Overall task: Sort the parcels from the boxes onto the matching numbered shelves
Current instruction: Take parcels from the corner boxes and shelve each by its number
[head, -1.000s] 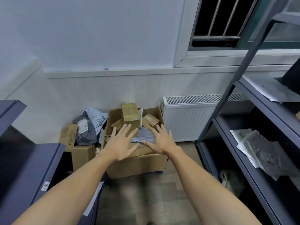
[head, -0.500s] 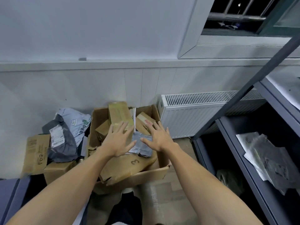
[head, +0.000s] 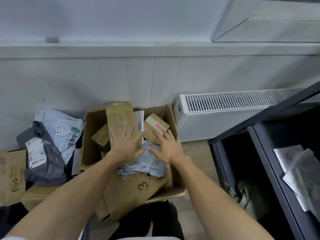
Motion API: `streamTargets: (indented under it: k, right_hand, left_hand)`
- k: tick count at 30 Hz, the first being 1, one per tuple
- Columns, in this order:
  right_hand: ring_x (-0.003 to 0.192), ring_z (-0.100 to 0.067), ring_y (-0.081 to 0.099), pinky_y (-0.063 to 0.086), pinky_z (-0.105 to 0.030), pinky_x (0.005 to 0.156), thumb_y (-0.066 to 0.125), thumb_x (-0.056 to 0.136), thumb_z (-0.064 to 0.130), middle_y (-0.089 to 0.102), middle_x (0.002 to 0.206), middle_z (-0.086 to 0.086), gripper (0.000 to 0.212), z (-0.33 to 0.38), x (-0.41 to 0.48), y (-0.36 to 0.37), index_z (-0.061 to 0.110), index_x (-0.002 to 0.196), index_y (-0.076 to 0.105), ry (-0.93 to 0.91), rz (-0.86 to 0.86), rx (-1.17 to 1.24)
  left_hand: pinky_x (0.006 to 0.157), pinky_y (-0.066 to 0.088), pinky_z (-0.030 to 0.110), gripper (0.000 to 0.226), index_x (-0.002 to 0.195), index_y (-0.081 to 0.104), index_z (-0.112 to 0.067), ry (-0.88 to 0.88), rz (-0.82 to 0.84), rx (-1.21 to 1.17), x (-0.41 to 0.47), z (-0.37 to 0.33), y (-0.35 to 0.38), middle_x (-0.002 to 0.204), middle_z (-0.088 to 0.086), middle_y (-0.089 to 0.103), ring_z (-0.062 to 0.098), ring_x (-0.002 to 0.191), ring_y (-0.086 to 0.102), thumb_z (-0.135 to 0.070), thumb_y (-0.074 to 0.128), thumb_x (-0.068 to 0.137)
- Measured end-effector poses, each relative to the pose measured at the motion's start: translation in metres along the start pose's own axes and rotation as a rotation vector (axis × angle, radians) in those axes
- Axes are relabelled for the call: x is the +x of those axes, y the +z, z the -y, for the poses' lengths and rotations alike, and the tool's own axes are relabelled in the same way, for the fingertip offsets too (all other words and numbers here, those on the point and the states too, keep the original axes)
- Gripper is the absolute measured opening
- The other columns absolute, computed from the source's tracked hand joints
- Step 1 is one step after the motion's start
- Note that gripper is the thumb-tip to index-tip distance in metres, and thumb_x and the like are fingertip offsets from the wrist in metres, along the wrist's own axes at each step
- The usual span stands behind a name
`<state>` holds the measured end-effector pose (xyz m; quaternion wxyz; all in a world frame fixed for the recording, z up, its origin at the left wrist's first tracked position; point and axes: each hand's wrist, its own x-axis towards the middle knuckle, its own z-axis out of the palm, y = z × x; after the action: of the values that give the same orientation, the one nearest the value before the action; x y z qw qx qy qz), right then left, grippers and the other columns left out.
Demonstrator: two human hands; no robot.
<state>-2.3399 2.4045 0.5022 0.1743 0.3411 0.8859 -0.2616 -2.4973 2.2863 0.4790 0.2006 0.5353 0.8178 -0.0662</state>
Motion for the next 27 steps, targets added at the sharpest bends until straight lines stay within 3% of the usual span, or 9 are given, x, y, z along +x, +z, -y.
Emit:
streamTargets:
  k: [5, 8, 12, 16, 19, 21, 23, 25, 27]
  right_hand:
    - [0.154, -0.028, -0.006, 0.003, -0.059, 0.12, 0.04, 0.094, 0.07, 0.006, 0.168, -0.008, 0.082, -0.017, 0.026, 0.021, 0.025, 0.159, 0.018, -0.025, 0.07, 0.023]
    - [0.154, -0.027, -0.003, 0.005, -0.06, 0.12, 0.041, 0.095, 0.068, 0.007, 0.168, -0.007, 0.081, -0.021, 0.03, 0.029, 0.026, 0.159, 0.017, -0.046, 0.094, 0.009]
    - [0.154, -0.025, -0.003, 0.008, -0.059, 0.119, 0.043, 0.096, 0.065, 0.008, 0.168, -0.005, 0.078, -0.018, 0.028, 0.029, 0.028, 0.159, 0.015, -0.08, 0.121, 0.027]
    - [0.154, -0.025, 0.001, 0.013, -0.053, 0.119, 0.045, 0.097, 0.062, 0.013, 0.166, -0.006, 0.074, -0.011, 0.019, 0.03, 0.027, 0.157, 0.02, -0.121, 0.134, 0.01]
    - [0.154, -0.025, 0.002, 0.014, -0.055, 0.119, 0.045, 0.097, 0.062, 0.014, 0.165, -0.006, 0.073, -0.004, 0.016, 0.028, 0.028, 0.157, 0.021, -0.131, 0.151, 0.005]
    - [0.154, -0.026, 0.003, 0.015, -0.056, 0.118, 0.044, 0.098, 0.061, 0.017, 0.165, -0.006, 0.071, 0.001, 0.015, 0.028, 0.027, 0.157, 0.023, -0.134, 0.159, -0.002]
    - [0.153, -0.027, 0.006, 0.016, -0.059, 0.117, 0.042, 0.1, 0.059, 0.02, 0.164, -0.007, 0.068, 0.006, 0.015, 0.03, 0.027, 0.157, 0.023, -0.141, 0.147, 0.0]
    - [0.154, -0.027, 0.005, 0.016, -0.058, 0.118, 0.04, 0.103, 0.055, 0.018, 0.165, -0.008, 0.065, 0.009, 0.014, 0.03, 0.027, 0.158, 0.02, -0.125, 0.158, 0.017]
    - [0.153, -0.027, 0.008, 0.018, -0.057, 0.117, 0.038, 0.104, 0.052, 0.018, 0.165, -0.009, 0.063, 0.007, 0.013, 0.029, 0.027, 0.158, 0.018, -0.103, 0.161, 0.02]
  left_hand:
    - [0.103, 0.003, 0.083, 0.083, 0.155, 0.009, -0.047, -0.179, 0.102, -0.07, 0.012, -0.003, 0.018, 0.165, 0.009, -0.021, 0.042, 0.15, -0.017, -0.084, 0.035, 0.085]
    - [0.106, 0.011, 0.08, 0.067, 0.153, 0.022, -0.024, -0.29, 0.073, -0.191, 0.002, -0.002, 0.016, 0.166, 0.009, -0.002, 0.046, 0.15, -0.003, -0.058, 0.043, 0.098]
    - [0.106, 0.018, 0.08, 0.038, 0.141, 0.035, -0.024, -0.42, -0.06, -0.375, -0.012, 0.019, 0.033, 0.167, 0.001, 0.001, 0.042, 0.15, 0.002, -0.028, 0.037, 0.103]
    - [0.111, 0.023, 0.07, 0.044, 0.147, 0.037, -0.023, -0.464, -0.127, -0.438, -0.034, 0.034, 0.045, 0.168, 0.004, 0.001, 0.042, 0.15, 0.006, -0.014, 0.034, 0.104]
    - [0.119, 0.024, 0.052, 0.054, 0.156, 0.027, -0.009, -0.395, -0.19, -0.459, -0.048, 0.045, 0.048, 0.167, 0.008, 0.009, 0.036, 0.151, 0.015, -0.005, 0.034, 0.103]
    - [0.115, 0.034, 0.047, 0.055, 0.156, 0.028, -0.009, -0.319, -0.181, -0.471, -0.053, 0.039, 0.043, 0.163, 0.01, 0.025, 0.035, 0.144, 0.033, -0.007, 0.036, 0.102]
    - [0.105, 0.045, 0.046, 0.054, 0.152, 0.037, -0.015, -0.117, -0.179, -0.444, -0.058, 0.021, 0.04, 0.154, 0.011, 0.041, 0.034, 0.131, 0.05, -0.018, 0.04, 0.098]
    - [0.108, 0.04, 0.045, 0.055, 0.152, 0.038, -0.023, 0.014, -0.252, -0.341, -0.063, 0.002, 0.044, 0.156, 0.008, 0.04, 0.028, 0.134, 0.047, -0.024, 0.049, 0.098]
    - [0.112, 0.03, 0.051, 0.062, 0.156, 0.029, -0.027, -0.248, -0.396, -0.367, -0.066, -0.006, 0.05, 0.162, 0.008, 0.025, 0.026, 0.144, 0.03, -0.036, 0.053, 0.099]
